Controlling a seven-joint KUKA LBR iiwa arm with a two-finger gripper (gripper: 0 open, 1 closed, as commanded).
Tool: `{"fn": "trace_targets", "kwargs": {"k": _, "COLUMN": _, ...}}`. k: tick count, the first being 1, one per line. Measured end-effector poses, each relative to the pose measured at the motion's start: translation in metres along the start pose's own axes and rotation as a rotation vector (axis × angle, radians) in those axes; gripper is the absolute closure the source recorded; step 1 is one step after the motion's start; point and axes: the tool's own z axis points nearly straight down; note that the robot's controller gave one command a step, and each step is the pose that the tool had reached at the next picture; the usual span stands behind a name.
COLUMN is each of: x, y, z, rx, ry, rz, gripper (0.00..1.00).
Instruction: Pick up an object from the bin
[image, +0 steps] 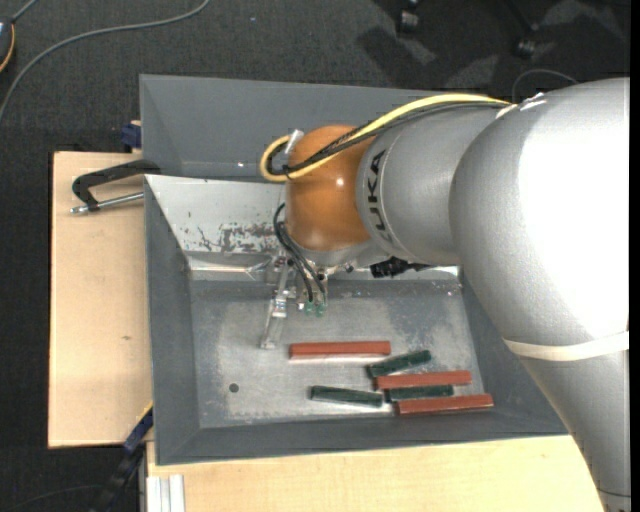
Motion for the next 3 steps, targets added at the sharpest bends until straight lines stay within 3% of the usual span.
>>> {"fn": "trace_targets", "kwargs": {"k": 1, "x": 0.042, "y": -0.101, "z": -0.034, "rx": 0.0, "ry": -0.005, "rz": -0.019, "gripper": 0.0}}
{"fn": "trace_targets", "kwargs": {"k": 2, "x": 0.049, "y": -0.135, "z": -0.033, "rx": -0.004, "ry": -0.004, "rz": 0.07, "gripper": 0.0}}
{"fn": "trace_targets", "kwargs": {"k": 3, "x": 0.059, "y": -0.14, "z": -0.001, "rx": -0.005, "ry": -0.001, "rz": 0.099, "gripper": 0.0}}
